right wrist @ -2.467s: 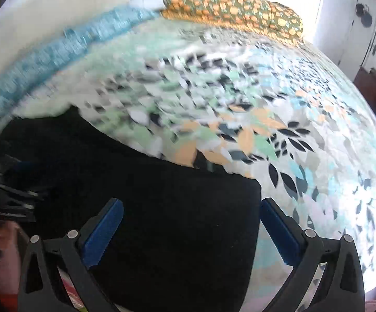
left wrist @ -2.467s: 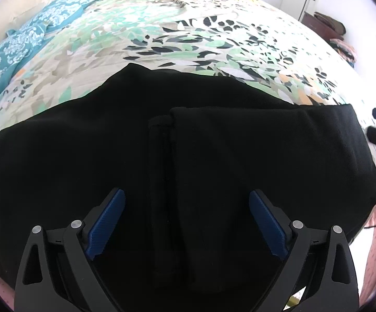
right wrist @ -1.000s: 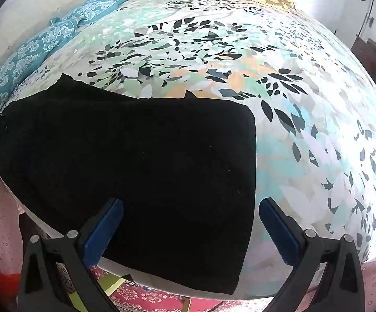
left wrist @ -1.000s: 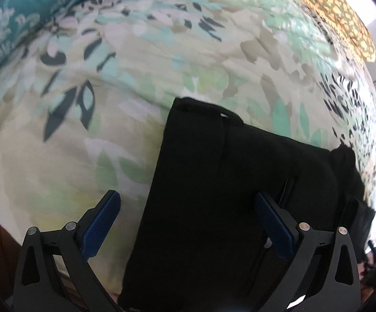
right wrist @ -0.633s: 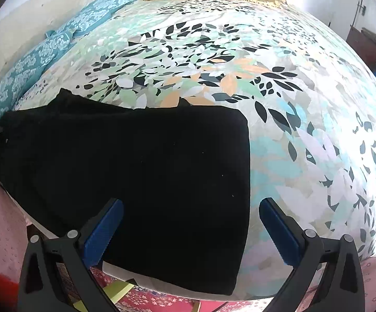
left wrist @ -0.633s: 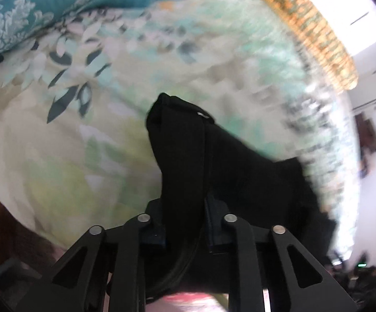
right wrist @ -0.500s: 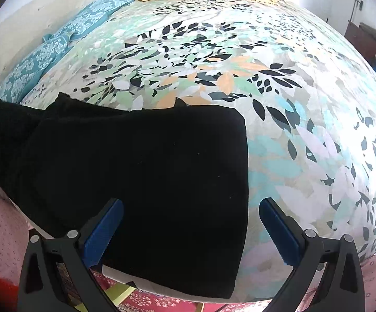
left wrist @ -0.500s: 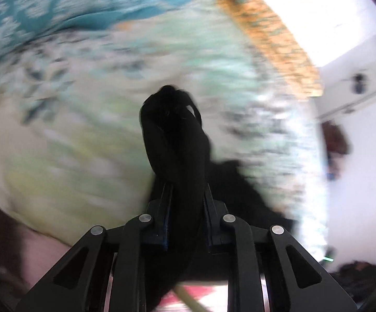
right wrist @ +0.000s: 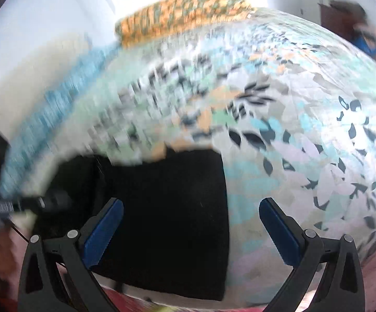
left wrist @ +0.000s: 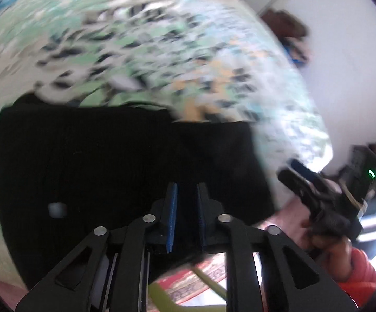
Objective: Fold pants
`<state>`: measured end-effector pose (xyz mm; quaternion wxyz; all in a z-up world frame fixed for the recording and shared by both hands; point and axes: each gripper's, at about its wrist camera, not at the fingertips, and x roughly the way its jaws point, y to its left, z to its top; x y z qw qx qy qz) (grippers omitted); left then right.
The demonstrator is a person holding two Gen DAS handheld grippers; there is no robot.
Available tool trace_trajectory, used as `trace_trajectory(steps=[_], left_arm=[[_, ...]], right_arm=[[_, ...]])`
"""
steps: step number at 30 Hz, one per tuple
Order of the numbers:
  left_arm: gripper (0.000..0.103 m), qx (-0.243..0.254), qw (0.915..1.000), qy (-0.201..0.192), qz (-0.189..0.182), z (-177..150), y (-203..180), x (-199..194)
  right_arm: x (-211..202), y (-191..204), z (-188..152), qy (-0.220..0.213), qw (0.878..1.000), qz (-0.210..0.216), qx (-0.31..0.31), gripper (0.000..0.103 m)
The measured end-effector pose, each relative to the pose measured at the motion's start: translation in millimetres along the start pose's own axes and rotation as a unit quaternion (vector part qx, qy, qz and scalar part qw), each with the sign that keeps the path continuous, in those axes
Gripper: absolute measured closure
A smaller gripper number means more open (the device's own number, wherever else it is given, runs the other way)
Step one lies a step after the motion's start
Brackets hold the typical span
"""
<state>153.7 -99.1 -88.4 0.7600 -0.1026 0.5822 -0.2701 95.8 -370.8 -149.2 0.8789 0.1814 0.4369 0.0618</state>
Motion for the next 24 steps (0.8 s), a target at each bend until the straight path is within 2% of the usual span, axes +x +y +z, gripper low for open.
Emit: trace_trajectory(steps=[1,2,3,5,7,8,10,11,13,15,17,18,19,21,24], left_arm=[[0.057,0.008,0.9996,-0.023,-0.013,0,-3,-16],[0.035,0.012,0.9988,-0.046,-0.01,1,-2,-32],[0.024,0.014,0.9963,-0.084,0.006,2,3,-54],[0.022,0.003,0.9898,-0.138,0.036,3,19,-87],[0.022,-0.04,0.9829,-0.17,0.059,-2,50,-113],[0.022,-0.064,0.9779,-0.184,0.075,-7,69,-122],[0.022,-0.097,0.9674,-0.203,0.116,-23,102,-129],[0.022,-0.112,0.9612,-0.21,0.14,-31,117,-130],[0.022,-0.142,0.9509,-0.212,0.175,-50,145,-124],[0.023,-0.166,0.9447,-0.207,0.194,-66,166,-111],[0.024,-0.175,0.9421,-0.19,0.214,-81,182,-97],[0.026,-0.182,0.9417,-0.18,0.218,-78,188,-92],[0.026,-0.191,0.9429,-0.176,0.209,-77,193,-90],[0.026,-0.189,0.9438,-0.188,0.195,-68,191,-83],[0.026,-0.166,0.944,-0.187,0.215,-65,178,-81]], right_arm=[[-6,-4,2,-0.017,0.999,0.033,0.015,0.0],[-9,-6,5,-0.026,0.996,0.081,0.026,0.0],[-8,-4,6,-0.023,0.991,0.127,0.029,0.0],[2,15,6,0.008,0.975,0.221,0.006,0.0],[15,46,-2,0.05,0.96,0.273,-0.042,0.0],[24,70,-11,0.077,0.948,0.297,-0.081,0.0],[39,105,-29,0.116,0.935,0.304,-0.14,0.001],[47,114,-35,0.131,0.932,0.298,-0.158,0.003],[64,130,-46,0.158,0.93,0.274,-0.188,0.017],[73,135,-48,0.17,0.928,0.273,-0.188,0.021],[78,141,-48,0.174,0.925,0.278,-0.191,0.022],[81,144,-47,0.176,0.926,0.272,-0.196,0.022],[86,147,-47,0.181,0.925,0.27,-0.197,0.022],[98,149,-47,0.198,0.924,0.267,-0.19,0.024],[101,147,-46,0.204,0.924,0.272,-0.177,0.03]])
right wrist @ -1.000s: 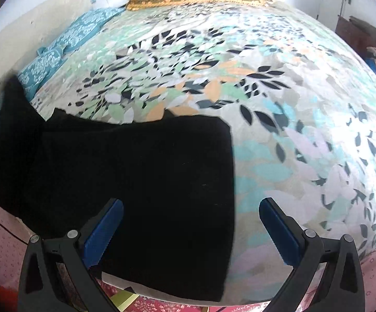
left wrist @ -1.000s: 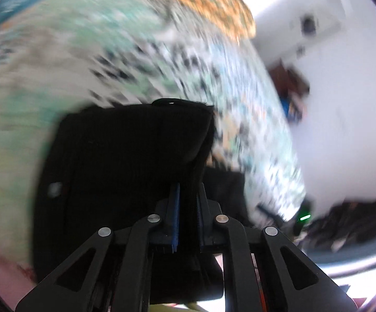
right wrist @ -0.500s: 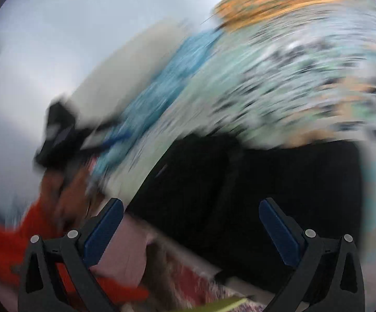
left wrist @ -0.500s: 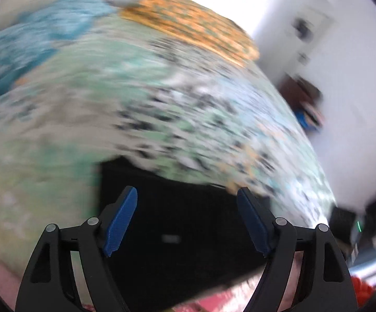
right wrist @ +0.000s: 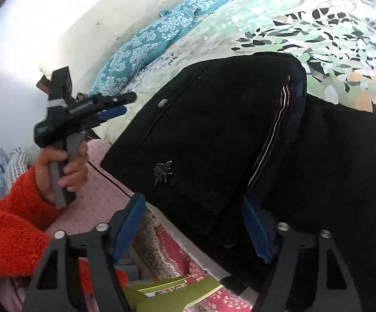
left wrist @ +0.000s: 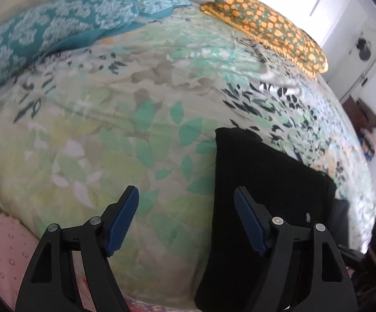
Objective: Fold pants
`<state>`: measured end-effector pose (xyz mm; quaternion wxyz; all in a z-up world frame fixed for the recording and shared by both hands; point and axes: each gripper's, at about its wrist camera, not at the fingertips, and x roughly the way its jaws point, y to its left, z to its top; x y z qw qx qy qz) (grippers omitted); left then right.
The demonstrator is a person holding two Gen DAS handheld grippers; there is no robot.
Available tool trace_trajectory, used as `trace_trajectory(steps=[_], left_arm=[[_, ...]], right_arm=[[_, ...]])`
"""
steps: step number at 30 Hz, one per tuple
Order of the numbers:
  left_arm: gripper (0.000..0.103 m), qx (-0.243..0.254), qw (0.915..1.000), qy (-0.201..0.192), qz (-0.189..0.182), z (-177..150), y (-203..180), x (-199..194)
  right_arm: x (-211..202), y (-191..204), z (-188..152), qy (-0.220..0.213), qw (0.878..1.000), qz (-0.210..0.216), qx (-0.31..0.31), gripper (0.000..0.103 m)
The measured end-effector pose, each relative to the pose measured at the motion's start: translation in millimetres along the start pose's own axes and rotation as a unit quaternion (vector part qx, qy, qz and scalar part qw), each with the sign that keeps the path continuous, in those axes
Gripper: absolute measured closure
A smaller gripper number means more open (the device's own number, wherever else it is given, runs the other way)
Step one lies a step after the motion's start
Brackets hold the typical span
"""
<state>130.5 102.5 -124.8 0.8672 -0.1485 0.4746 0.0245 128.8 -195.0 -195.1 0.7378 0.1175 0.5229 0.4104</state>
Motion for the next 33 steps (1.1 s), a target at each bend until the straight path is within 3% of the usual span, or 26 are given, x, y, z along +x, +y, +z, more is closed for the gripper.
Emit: trace_trajectory(steps=[4,9,11,13,14,16,20,26,33], left_arm=[[0.026,-0.003,0.9999,0.013,-0.003,-4,0,6],[0.026,-0.016,0.9998,0.011,0.002,-4,6,2],[0.026,-0.021,0.9997,0.012,0.004,-4,8,3],[0.026,-0.024,0.9996,0.012,0.006,-5,9,2],[0.026,-0.025,0.9996,0.011,0.007,-5,10,1],[0.026,-0.03,0.9995,0.01,0.008,-5,12,1],[0.026,-0.039,0.9991,0.014,0.006,-5,15,3],[0.026,-0.042,0.999,0.009,0.01,-4,17,-1],[0.026,-0.036,0.9993,0.007,-0.005,-5,12,-5]], right_arm=[[-10,-10,-8,0.012,0.999,0.018,0.028,0.038],[-4,-21,-5,0.024,0.997,0.029,0.061,0.04],[-4,-32,-6,0.019,0.992,0.075,0.102,0.04],[-6,-47,-11,0.013,0.976,0.143,0.161,0.04],[-5,-55,-12,0.009,0.971,0.15,0.185,0.041],[-1,-60,-12,0.017,0.971,0.131,0.199,0.061],[-5,-44,-7,0.008,0.981,0.091,0.171,0.081],[-80,-14,10,-0.073,0.979,0.124,0.141,0.086],[-169,-3,7,-0.101,0.988,0.068,0.094,0.086]])
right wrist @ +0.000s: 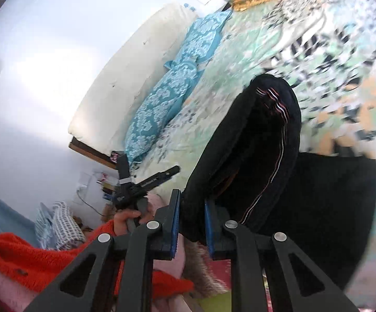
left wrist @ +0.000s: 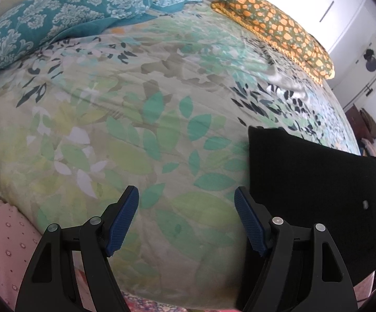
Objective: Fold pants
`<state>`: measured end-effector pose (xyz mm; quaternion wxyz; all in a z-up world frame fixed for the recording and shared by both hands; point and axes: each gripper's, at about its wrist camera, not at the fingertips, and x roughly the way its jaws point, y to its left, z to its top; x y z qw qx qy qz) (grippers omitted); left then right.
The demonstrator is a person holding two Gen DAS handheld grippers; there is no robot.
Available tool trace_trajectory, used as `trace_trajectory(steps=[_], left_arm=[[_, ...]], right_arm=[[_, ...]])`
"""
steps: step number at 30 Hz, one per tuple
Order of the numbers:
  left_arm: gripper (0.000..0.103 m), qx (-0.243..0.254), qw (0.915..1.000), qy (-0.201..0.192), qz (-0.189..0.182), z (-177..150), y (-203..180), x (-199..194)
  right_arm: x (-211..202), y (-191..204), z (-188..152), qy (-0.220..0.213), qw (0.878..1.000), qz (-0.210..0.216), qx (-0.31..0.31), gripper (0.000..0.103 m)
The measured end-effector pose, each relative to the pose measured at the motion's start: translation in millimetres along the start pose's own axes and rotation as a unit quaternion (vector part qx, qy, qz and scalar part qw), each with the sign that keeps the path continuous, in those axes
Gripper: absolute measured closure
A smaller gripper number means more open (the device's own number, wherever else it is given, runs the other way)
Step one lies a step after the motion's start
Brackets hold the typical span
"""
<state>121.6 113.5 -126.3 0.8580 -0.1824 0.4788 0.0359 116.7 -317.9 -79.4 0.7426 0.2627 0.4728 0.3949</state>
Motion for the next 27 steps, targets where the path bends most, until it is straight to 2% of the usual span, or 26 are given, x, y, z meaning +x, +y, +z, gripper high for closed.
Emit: trace_trajectory(steps=[3,6,8,10,12,14,16,18,20,22,25,26,27], left_arm=[[0.026,0.02,0.9998,-0.005,-0.002,-2,-9,-3],[0.026,0.042,0.9991,-0.008,-0.005,-3,-20,-6],[0.026,0.057,0.9983,-0.01,-0.007,-6,-29,-8],[0.026,0.082,0.9965,-0.011,-0.009,-10,-44,-9],[0.025,0.12,0.9926,-0.013,-0.013,-18,-62,-12],[0.025,0.172,0.9849,-0.014,-0.017,-31,-86,-14],[0.024,0.22,0.9752,-0.015,-0.022,-45,-105,-15],[0.024,0.271,0.9622,-0.012,-0.021,-61,-125,-12],[0.024,0.312,0.9499,-0.007,-0.016,-76,-139,-6],[0.024,0.333,0.9427,-0.001,-0.013,-85,-147,-1],[0.025,0.357,0.9342,0.006,-0.008,-94,-155,7],[0.024,0.362,0.9323,0.007,-0.003,-97,-156,10],[0.024,0.366,0.9307,0.007,0.003,-100,-158,12]], right_arm=[[-25,-14,-10,-0.003,0.999,-0.044,0.009,0.086],[-35,-47,-26,0.003,0.994,-0.097,0.049,0.086],[-33,-80,-37,0.027,0.984,-0.151,0.085,0.086],[-12,-106,-51,0.063,0.971,-0.205,0.103,0.086],[-5,-119,-52,0.061,0.969,-0.208,0.121,0.084],[-11,-124,-50,0.038,0.968,-0.199,0.147,0.082],[-16,-118,-42,0.04,0.967,-0.211,0.137,0.076],[-29,-96,-26,0.025,0.961,-0.262,0.085,0.074],[-38,-69,-3,0.004,0.959,-0.28,0.035,0.074],[-37,-49,22,-0.013,0.961,-0.276,-0.001,0.074],[-5,-40,59,-0.019,0.969,-0.245,-0.031,0.074],[7,-48,62,-0.013,0.968,-0.25,-0.032,0.074],[20,-57,63,-0.002,0.96,-0.277,-0.032,0.076]])
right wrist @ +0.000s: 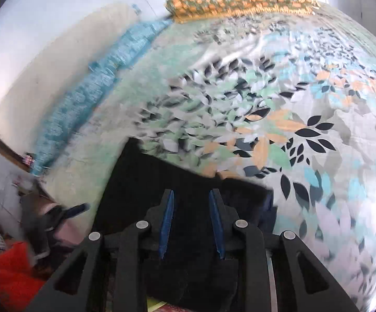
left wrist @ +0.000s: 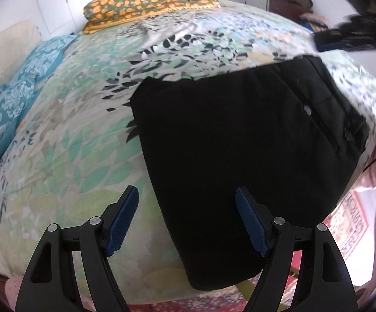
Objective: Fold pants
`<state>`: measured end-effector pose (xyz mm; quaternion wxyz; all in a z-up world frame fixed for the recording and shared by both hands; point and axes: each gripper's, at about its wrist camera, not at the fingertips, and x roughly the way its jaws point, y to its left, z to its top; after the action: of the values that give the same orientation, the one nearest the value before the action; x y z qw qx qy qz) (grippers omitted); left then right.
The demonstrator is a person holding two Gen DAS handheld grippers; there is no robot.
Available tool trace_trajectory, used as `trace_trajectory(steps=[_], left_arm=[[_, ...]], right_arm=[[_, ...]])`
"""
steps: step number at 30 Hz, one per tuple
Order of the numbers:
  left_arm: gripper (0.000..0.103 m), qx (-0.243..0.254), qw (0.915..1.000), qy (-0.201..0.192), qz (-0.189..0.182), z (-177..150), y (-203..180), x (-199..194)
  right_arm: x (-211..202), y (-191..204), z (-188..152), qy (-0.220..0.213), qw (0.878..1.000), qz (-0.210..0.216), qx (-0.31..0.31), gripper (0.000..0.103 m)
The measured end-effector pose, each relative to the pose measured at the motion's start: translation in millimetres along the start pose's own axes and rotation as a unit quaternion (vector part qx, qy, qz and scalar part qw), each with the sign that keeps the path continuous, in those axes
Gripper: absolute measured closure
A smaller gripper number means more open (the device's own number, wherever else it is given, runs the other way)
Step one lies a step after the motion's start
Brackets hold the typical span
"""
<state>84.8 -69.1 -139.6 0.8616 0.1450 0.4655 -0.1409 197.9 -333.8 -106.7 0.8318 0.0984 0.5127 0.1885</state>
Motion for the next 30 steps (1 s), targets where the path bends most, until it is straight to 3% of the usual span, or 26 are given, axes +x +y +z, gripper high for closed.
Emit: trace_trajectory(steps=[1,2,6,11,14,17,22,24,27,30], left_arm=[[0.023,0.001,1.0,0.002,0.002,-1,-1,2],[0.02,-0.003,1.0,0.003,-0.001,-1,0,3],[0.018,-0.011,0.9999,0.01,0.004,0,-1,4],[0.017,-0.01,0.9997,0.019,0.011,2,-1,6],[0.017,-0.023,0.9993,0.027,0.005,3,1,8],[0.017,-0.027,0.9992,0.03,0.003,3,2,9],[0.016,-0.031,0.9989,0.034,0.003,3,2,9],[0.015,-0.033,0.9988,0.036,0.004,4,2,10],[0.013,-0.036,0.9986,0.04,0.001,4,2,11],[0.011,-0.037,0.9984,0.043,0.002,2,2,12]], right_arm=[[25,-11,-1,0.023,0.999,-0.041,-0.001,0.085],[40,-21,-4,0.037,0.998,-0.052,0.008,0.085],[26,-35,-11,0.001,0.998,-0.031,0.06,0.079],[-24,9,-34,-0.014,0.999,-0.041,-0.016,0.077],[-38,41,-57,-0.007,0.996,-0.041,-0.079,0.066],[-30,61,-83,0.016,0.989,-0.05,-0.136,0.063],[-28,77,-112,0.03,0.981,-0.066,-0.181,0.064],[-20,75,-120,0.047,0.979,-0.075,-0.185,0.064],[11,59,-136,0.12,0.974,-0.086,-0.171,0.063],[10,62,-136,0.112,0.973,-0.091,-0.182,0.063]])
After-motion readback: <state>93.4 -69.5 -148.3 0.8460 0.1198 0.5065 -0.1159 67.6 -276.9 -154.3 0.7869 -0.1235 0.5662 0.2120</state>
